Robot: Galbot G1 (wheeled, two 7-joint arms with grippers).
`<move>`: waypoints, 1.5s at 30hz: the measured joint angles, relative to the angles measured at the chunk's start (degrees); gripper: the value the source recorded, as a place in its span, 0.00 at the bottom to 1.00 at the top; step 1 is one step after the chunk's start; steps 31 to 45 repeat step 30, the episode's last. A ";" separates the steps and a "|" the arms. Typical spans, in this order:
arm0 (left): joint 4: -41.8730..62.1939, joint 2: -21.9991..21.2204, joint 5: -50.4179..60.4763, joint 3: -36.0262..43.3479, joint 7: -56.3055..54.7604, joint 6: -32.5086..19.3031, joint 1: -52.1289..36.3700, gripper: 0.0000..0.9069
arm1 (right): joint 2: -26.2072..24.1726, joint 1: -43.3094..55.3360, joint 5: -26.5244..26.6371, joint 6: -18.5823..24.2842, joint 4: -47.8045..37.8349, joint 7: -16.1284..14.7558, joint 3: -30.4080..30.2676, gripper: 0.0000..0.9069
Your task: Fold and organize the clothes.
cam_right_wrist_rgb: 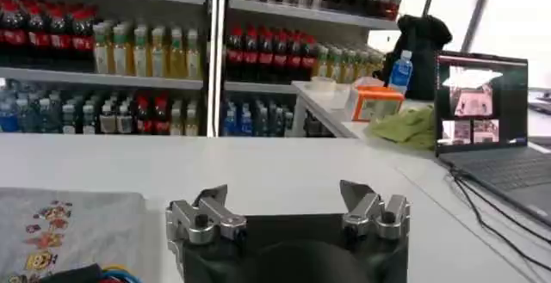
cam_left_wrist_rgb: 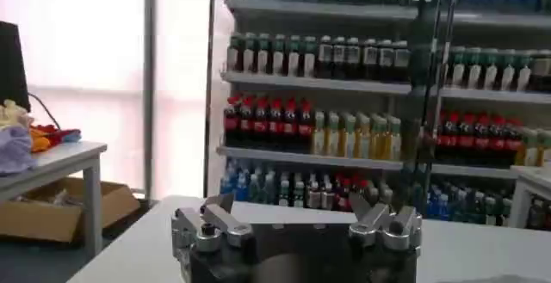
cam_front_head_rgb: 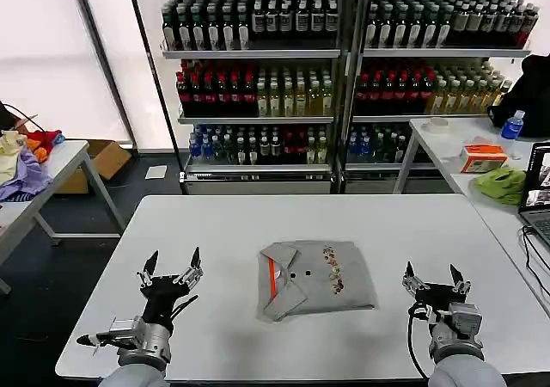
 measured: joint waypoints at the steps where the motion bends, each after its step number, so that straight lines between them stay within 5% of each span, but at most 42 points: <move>1: 0.04 -0.05 -0.05 0.06 0.09 -0.06 0.00 1.00 | 0.01 -0.04 0.01 0.01 0.03 -0.04 0.07 1.00; 45: -0.32 -0.57 0.70 0.34 3.19 -0.23 0.93 1.00 | 0.89 -0.78 -0.90 0.32 0.87 -1.55 -0.56 1.00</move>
